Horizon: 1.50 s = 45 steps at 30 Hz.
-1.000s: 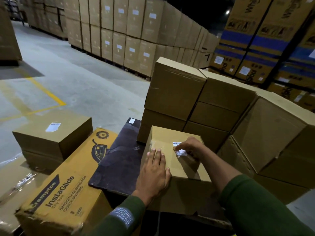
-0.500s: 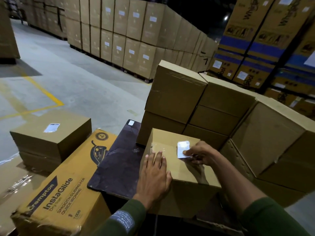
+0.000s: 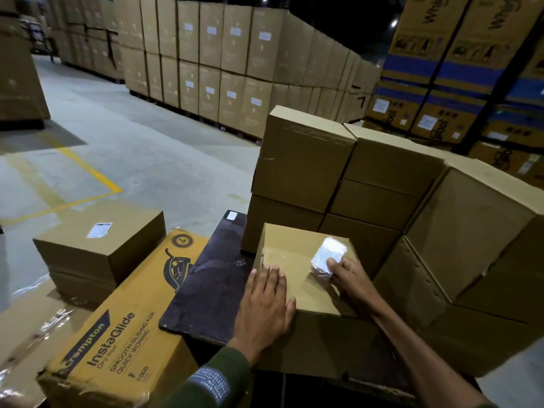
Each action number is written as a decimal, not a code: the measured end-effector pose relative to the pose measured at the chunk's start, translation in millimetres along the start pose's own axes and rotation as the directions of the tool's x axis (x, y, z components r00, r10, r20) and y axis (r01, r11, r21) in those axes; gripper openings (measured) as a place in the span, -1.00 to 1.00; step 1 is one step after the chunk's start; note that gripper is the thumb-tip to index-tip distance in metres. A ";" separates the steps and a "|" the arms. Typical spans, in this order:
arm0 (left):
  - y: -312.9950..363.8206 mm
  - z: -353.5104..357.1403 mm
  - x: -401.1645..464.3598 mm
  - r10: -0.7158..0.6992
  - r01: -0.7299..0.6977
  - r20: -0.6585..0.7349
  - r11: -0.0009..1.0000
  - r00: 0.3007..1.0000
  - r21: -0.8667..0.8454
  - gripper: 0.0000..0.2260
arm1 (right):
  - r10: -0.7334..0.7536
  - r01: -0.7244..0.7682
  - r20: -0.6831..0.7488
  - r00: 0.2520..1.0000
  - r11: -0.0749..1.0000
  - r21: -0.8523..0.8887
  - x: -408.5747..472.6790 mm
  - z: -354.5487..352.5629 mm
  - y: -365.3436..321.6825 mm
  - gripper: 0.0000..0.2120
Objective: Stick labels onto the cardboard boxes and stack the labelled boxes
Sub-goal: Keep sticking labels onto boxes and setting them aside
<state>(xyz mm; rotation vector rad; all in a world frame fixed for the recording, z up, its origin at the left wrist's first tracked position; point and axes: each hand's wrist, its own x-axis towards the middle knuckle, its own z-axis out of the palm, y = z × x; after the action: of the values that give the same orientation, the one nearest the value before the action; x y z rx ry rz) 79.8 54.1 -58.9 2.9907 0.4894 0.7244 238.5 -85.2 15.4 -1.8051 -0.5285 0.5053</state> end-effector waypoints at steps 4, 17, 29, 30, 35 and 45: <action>0.4 0.3 0.8 -0.001 0.002 -0.014 1.000 1.000 0.029 -0.48 | -0.089 0.094 0.044 0.995 0.987 -0.129 24.8 7.3 -1.3 -0.79; 5.7 -3.0 0.8 -0.028 0.026 0.038 0.998 0.999 0.053 -0.48 | -0.141 0.195 0.194 0.971 0.935 -0.296 2.4 -14.6 18.8 -0.83; 5.7 -6.4 0.6 -0.038 0.032 0.087 0.997 0.995 0.069 -0.48 | -0.148 0.178 0.145 0.978 0.959 -0.223 41.9 3.8 4.0 -0.80; 5.8 -6.5 0.7 -0.037 0.031 0.085 0.997 0.996 0.069 -0.48 | -0.148 0.178 0.143 0.979 0.958 -0.226 47.5 6.7 0.6 -0.81; 5.3 -5.1 0.3 -0.023 0.020 0.064 0.998 0.998 0.055 -0.50 | -0.138 0.165 0.128 0.982 0.960 -0.228 35.1 4.7 4.9 -0.79; 3.5 -3.1 0.7 -0.004 0.002 0.043 0.999 0.999 0.038 -0.51 | -0.118 0.150 0.141 0.983 0.956 -0.253 22.6 -8.1 16.3 -0.74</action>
<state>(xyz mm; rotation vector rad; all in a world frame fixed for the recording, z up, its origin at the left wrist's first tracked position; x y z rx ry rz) 80.0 50.8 -55.5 3.0329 0.5113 0.6560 263.1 -82.5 0.3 -1.9807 -0.8316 0.4726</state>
